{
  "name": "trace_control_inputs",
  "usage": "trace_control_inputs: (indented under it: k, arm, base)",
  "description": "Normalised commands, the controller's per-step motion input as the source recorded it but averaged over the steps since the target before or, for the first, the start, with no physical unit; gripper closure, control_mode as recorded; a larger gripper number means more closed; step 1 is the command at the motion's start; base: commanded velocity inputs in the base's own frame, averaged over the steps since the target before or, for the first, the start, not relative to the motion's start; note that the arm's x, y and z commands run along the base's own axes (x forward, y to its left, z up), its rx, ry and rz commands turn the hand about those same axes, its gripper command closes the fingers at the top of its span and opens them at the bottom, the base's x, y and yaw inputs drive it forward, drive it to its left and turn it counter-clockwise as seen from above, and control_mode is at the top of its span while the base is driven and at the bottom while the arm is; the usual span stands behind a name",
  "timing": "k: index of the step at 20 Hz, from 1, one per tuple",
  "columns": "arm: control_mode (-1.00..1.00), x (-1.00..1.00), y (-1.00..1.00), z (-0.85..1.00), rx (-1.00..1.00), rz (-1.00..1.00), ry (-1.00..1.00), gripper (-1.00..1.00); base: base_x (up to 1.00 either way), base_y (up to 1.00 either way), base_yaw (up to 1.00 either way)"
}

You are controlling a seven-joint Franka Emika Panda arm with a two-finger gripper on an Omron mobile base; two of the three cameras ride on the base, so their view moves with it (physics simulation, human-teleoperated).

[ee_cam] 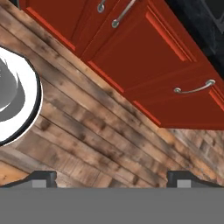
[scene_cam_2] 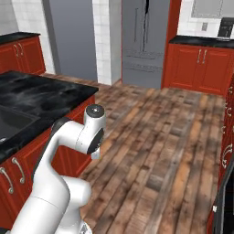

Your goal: Move the pot and pan from the stove into the sink.

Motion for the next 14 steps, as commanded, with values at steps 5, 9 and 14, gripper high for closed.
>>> trace_control_inputs:
  k: [5, 9, 14]
  arm:
    - [1.00, 0.00, 0.00, 0.00, 0.00, 0.00, 0.00, -1.00]
    - [1.00, 0.00, 0.00, 0.00, 0.00, 0.00, 0.00, -1.00]
    - [1.00, 0.00, 0.00, 0.00, 0.00, 0.00, 0.00, -1.00]
  base:
    - [0.01, -0.13, -0.31]
    - [0.00, 0.00, -0.01]
    - [0.34, 0.07, -0.04]
